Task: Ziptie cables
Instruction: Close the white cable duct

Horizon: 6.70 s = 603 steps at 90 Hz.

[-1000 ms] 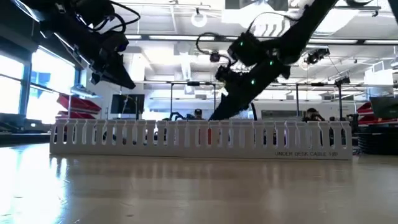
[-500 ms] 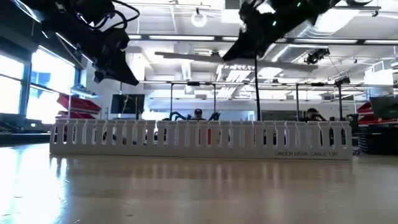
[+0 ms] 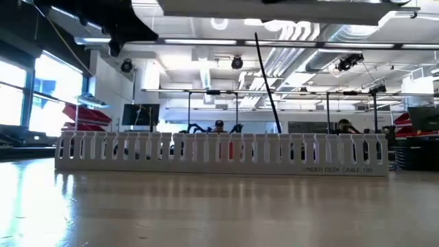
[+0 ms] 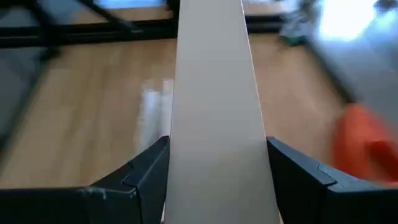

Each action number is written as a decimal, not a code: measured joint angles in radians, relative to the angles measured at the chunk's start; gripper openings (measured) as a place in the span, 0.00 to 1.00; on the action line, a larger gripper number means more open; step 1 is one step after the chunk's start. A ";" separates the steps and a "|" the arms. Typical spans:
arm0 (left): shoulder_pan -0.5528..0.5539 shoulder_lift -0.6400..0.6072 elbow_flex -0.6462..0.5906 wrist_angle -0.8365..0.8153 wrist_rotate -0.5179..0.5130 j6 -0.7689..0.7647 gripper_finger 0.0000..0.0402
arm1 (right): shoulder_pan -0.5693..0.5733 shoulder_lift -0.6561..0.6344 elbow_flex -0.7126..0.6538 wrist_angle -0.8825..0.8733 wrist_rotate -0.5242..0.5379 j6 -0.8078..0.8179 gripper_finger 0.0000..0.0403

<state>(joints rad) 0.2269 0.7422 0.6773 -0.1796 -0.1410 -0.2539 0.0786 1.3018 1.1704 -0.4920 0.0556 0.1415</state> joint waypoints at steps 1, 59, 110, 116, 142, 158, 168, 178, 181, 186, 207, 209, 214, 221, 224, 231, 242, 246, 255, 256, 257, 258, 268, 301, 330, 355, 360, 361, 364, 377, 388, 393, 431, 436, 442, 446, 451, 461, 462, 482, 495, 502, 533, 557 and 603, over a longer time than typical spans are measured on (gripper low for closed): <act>-0.004 -0.005 0.005 -0.005 -0.012 0.004 0.00 | 0.007 0.005 -0.004 0.001 -0.001 0.009 0.52; -0.251 0.083 0.211 -0.586 -0.135 -0.183 0.00 | 0.111 0.522 -0.073 0.452 0.111 0.007 0.52; -0.296 0.224 0.170 -0.548 -0.173 -0.234 0.00 | 0.119 0.549 -0.073 0.518 0.061 0.061 0.52; -0.314 0.241 0.170 -0.548 -0.170 -0.242 0.00 | 0.129 0.562 -0.073 0.518 0.070 0.062 0.52; -0.466 0.338 0.170 -0.547 -0.216 -0.376 0.00 | 0.157 0.628 -0.072 0.531 0.158 0.059 0.52; -0.549 0.373 0.170 -0.514 -0.255 -0.453 0.00 | 0.171 0.615 -0.072 0.542 0.181 0.042 0.52; -0.582 0.372 0.170 -0.513 -0.276 -0.486 0.00 | 0.179 0.607 -0.072 0.556 0.214 0.042 0.52; -0.599 0.372 0.170 -0.513 -0.306 -0.503 0.00 | 0.180 0.607 -0.072 0.544 0.224 0.045 0.52; -0.604 0.373 0.170 -0.513 -0.308 -0.504 0.00 | 0.177 0.606 -0.072 0.537 0.225 0.051 0.52; -0.610 0.377 0.170 -0.513 -0.314 -0.505 0.00 | 0.172 0.606 -0.072 0.524 0.224 0.061 0.52; -0.638 0.417 0.166 -0.497 -0.324 -0.531 0.00 | 0.163 0.606 -0.072 0.515 0.204 0.062 0.52; -0.642 0.423 0.163 -0.488 -0.324 -0.530 0.00 | 0.163 0.606 -0.072 0.515 0.202 0.064 0.52; -0.650 0.440 0.142 -0.461 -0.319 -0.530 0.00 | 0.163 0.606 -0.072 0.514 0.202 0.065 0.52; -0.657 0.461 0.099 -0.413 -0.309 -0.538 0.00 | 0.163 0.606 -0.072 0.514 0.202 0.065 0.52; -0.658 0.465 0.083 -0.398 -0.306 -0.545 0.00 | 0.163 0.605 -0.072 0.513 0.203 0.066 0.52; -0.664 0.473 0.068 -0.413 -0.304 -0.571 0.00 | 0.165 0.605 -0.072 0.513 0.222 0.059 0.52; -0.675 0.450 0.076 -0.424 -0.312 -0.583 0.00 | 0.179 0.599 -0.072 0.523 0.265 0.053 0.52; -0.676 0.434 0.083 -0.423 -0.314 -0.582 0.00 | 0.180 0.598 -0.072 0.529 0.268 0.060 0.52; -0.672 0.398 0.088 -0.426 -0.331 -0.580 0.00 | 0.179 0.598 -0.072 0.522 0.260 0.091 0.52; -0.672 0.395 0.088 -0.426 -0.333 -0.579 0.00 | 0.178 0.598 -0.072 0.522 0.259 0.094 0.52; -0.672 0.391 0.089 -0.426 -0.335 -0.577 0.00 | 0.177 0.598 -0.072 0.521 0.257 0.098 0.52; -0.672 0.388 0.089 -0.426 -0.337 -0.575 0.00 | 0.176 0.598 -0.072 0.520 0.255 0.102 0.52; -0.672 0.381 0.089 -0.427 -0.342 -0.564 0.00 | 0.161 0.598 -0.072 0.507 0.234 0.124 0.52; -0.675 0.409 0.089 -0.426 -0.306 -0.579 0.00 | 0.142 0.596 -0.072 0.508 0.175 0.146 0.52; -0.675 0.379 0.089 -0.425 -0.274 -0.575 0.00 | 0.135 0.578 -0.072 0.519 0.088 0.199 0.52; -0.686 0.440 0.089 -0.446 -0.236 -0.574 0.00 | 0.136 0.581 -0.072 0.502 0.114 0.197 0.52; -0.692 0.444 0.089 -0.452 -0.249 -0.577 0.00 | 0.140 0.582 -0.072 0.506 0.128 0.188 0.52; -0.693 0.444 0.089 -0.453 -0.251 -0.578 0.00 | 0.140 0.582 -0.072 0.509 0.129 0.186 0.52; -0.696 0.443 0.089 -0.454 -0.255 -0.580 0.00 | 0.143 0.582 -0.072 0.515 0.130 0.178 0.52; -0.704 0.429 0.089 -0.455 -0.259 -0.583 0.00 | 0.147 0.582 -0.072 0.518 0.143 0.175 0.52; -0.704 0.424 0.089 -0.462 -0.265 -0.583 0.00 | 0.146 0.579 -0.072 0.519 0.153 0.181 0.52; -0.704 0.424 0.089 -0.475 -0.265 -0.583 0.00 | 0.143 0.579 -0.072 0.518 0.154 0.194 0.52; -0.705 0.429 -0.001 -0.435 -0.277 -0.599 0.00 | 0.137 0.578 -0.072 0.484 0.147 0.217 0.52; -0.705 0.429 -0.005 -0.435 -0.274 -0.606 0.00 | 0.137 0.578 -0.072 0.498 0.145 0.217 0.52; -0.705 0.428 -0.005 -0.434 -0.271 -0.607 0.00 | 0.137 0.578 -0.072 0.519 0.143 0.217 0.52; -0.705 0.424 -0.005 -0.435 -0.271 -0.606 0.00 | 0.137 0.577 -0.072 0.523 0.135 0.217 0.52; -0.705 0.422 -0.005 -0.434 -0.271 -0.603 0.00 | 0.137 0.577 -0.072 0.520 0.134 0.217 0.52; -0.706 0.422 -0.013 -0.427 -0.270 -0.601 0.00 | 0.137 0.577 -0.072 0.519 0.126 0.217 0.52; -0.706 0.422 -0.015 -0.424 -0.270 -0.601 0.00 | 0.137 0.577 -0.072 0.518 0.126 0.217 0.52; -0.706 0.422 -0.114 -0.316 -0.275 -0.608 0.00 | 0.137 0.577 -0.072 0.499 0.133 0.214 0.52; -0.706 0.422 -0.151 -0.266 -0.283 -0.608 0.00 | 0.137 0.578 -0.072 0.488 0.137 0.212 0.52; -0.706 0.421 -0.153 -0.265 -0.283 -0.608 0.00 | 0.137 0.577 -0.072 0.488 0.138 0.212 0.52; -0.679 0.384 -0.155 -0.266 -0.304 -0.635 0.00 | 0.137 0.577 -0.072 0.482 0.144 0.218 0.52; -0.630 0.382 -0.157 -0.260 -0.271 -0.634 0.00 | 0.137 0.577 -0.072 0.480 0.143 0.220 0.52; -0.626 0.354 -0.154 -0.228 -0.228 -0.561 0.00 | 0.137 0.578 -0.072 0.469 0.166 0.225 0.52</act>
<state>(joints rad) -0.3991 1.0962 0.5235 -0.4073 -0.3687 -0.8146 0.2158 1.8793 1.0981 -0.0231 0.2212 0.3661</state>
